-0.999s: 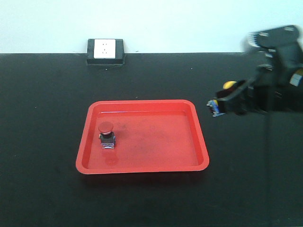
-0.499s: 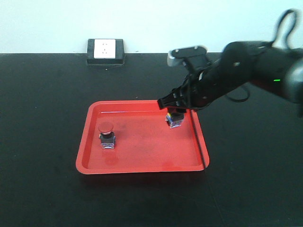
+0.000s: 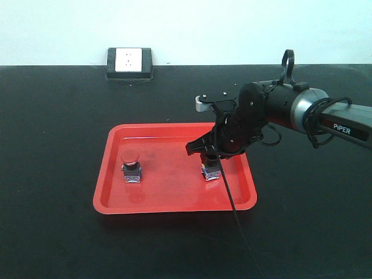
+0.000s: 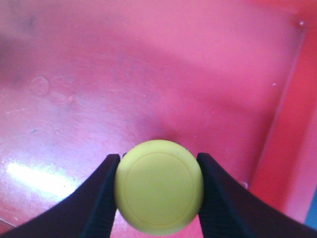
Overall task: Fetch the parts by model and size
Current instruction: 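Reach the right gripper with the yellow-capped button over the tray, then set the yellow-capped button down in the tray and open the right gripper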
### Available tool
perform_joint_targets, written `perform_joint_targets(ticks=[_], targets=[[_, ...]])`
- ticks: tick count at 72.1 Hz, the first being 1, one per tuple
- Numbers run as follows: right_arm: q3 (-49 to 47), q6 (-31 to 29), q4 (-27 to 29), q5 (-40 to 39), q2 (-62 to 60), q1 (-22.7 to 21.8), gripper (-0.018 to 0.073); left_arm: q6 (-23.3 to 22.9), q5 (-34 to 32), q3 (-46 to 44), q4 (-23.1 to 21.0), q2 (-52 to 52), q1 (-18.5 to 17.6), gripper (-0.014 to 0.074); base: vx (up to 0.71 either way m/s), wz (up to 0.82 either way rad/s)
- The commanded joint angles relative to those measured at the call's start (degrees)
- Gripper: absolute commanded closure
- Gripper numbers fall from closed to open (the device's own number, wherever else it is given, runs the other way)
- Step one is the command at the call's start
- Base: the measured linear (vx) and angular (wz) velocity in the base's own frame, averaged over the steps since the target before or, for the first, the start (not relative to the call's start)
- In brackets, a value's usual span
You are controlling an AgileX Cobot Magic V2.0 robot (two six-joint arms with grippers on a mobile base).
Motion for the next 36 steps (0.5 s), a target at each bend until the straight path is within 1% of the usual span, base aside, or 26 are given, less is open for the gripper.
perform_joint_targets(ticks=[1,3,7,8,10,15,21,28,36], targets=[[-1.83,-0.06,-0.2,-1.52,-2.86,-0.29,0.0338,0.04,-4.54,-1.33,-0.7,0.82,-0.39,0.0085,0.0,0.0],[-1.83,-0.06,-0.2,-1.33,-2.86,-0.29,0.0307,0.04,-4.54,-1.33,-0.7,0.82,-0.39,0.0085,0.0,0.0],[-1.83,-0.06,-0.2,-0.93,-2.86,-0.29,0.021,0.04,-4.54,-1.33,-0.7,0.82,-0.39,0.0085,0.0,0.0],[-1.83,-0.06,-0.2,-0.77,-2.86,-0.29,0.0199,0.04,-4.54,-1.33,-0.7,0.82,-0.39,0.0085,0.0,0.0],[-1.83,-0.04,-0.2,-0.57,-3.0,-0.29,0.0146,0.04,-4.54,-1.33,-0.7,0.82,-0.39,0.0085,0.0,0.0],[-1.88,0.0,-0.14,-0.34,-3.62,-0.29,0.0053,0.04,-4.54,-1.33,-0.7,0.82,-0.39,0.0085,0.0,0.0],[-1.88,0.0,-0.14,0.06,-5.59,-0.29,-0.0029,0.04,-4.54,-1.33,-0.7,0.82,-0.39,0.0085,0.0,0.0],[-1.88,0.0,-0.43,1.07,-9.41,-0.29,-0.0072,0.04,-4.54,-1.33,-0.7,0.82,-0.39,0.0085,0.0,0.0],[-1.88,0.0,-2.3,2.91,-15.46,-0.29,-0.0066,0.04,-4.54,-1.33,-0.7,0.88,-0.39,0.0085,0.0,0.0]])
